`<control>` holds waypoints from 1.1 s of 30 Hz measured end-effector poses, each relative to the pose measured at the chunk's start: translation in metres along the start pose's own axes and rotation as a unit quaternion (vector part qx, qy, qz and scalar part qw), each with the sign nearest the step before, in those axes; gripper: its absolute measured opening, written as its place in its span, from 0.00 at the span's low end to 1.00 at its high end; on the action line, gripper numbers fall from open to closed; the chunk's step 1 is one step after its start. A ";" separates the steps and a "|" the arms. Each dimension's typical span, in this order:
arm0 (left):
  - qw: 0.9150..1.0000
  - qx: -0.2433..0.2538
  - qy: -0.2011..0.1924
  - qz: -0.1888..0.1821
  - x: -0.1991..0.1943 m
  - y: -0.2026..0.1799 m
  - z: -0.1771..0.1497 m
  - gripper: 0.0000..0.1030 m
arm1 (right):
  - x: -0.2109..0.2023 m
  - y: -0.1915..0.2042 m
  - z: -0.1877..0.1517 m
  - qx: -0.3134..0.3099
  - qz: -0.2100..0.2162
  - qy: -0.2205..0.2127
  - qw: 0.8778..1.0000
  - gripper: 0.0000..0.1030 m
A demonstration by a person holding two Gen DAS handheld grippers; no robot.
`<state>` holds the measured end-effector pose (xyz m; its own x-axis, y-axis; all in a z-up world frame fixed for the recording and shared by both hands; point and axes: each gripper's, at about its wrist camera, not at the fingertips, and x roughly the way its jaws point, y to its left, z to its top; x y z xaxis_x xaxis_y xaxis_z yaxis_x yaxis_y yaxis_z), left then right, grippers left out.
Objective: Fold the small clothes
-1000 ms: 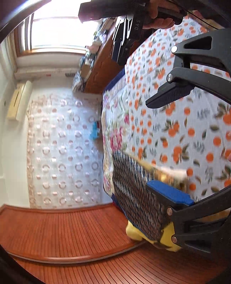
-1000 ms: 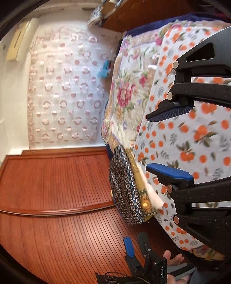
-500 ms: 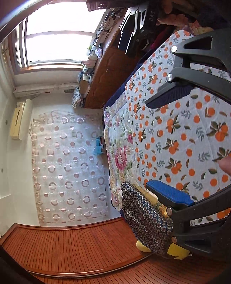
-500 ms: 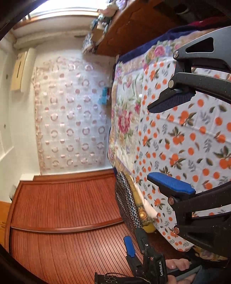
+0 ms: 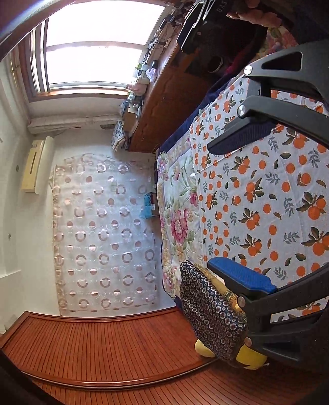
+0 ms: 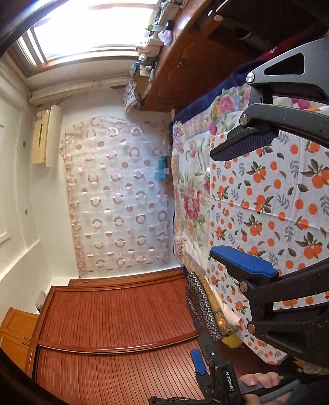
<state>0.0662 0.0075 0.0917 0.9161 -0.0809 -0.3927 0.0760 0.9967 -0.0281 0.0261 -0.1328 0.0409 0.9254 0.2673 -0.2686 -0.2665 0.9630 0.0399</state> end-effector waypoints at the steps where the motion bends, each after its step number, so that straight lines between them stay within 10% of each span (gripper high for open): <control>1: 1.000 0.001 -0.001 0.000 -0.001 -0.001 0.001 0.81 | -0.001 0.003 -0.001 0.003 0.001 -0.001 1.000 0.69; 33: 1.000 -0.003 0.006 0.005 -0.006 0.000 -0.004 0.81 | 0.018 -0.006 -0.009 0.012 0.000 -0.001 1.000 0.69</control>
<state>0.0591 0.0076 0.0904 0.9116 -0.0715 -0.4048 0.0653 0.9974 -0.0290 0.0421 -0.1336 0.0271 0.9260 0.2678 -0.2660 -0.2607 0.9634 0.0622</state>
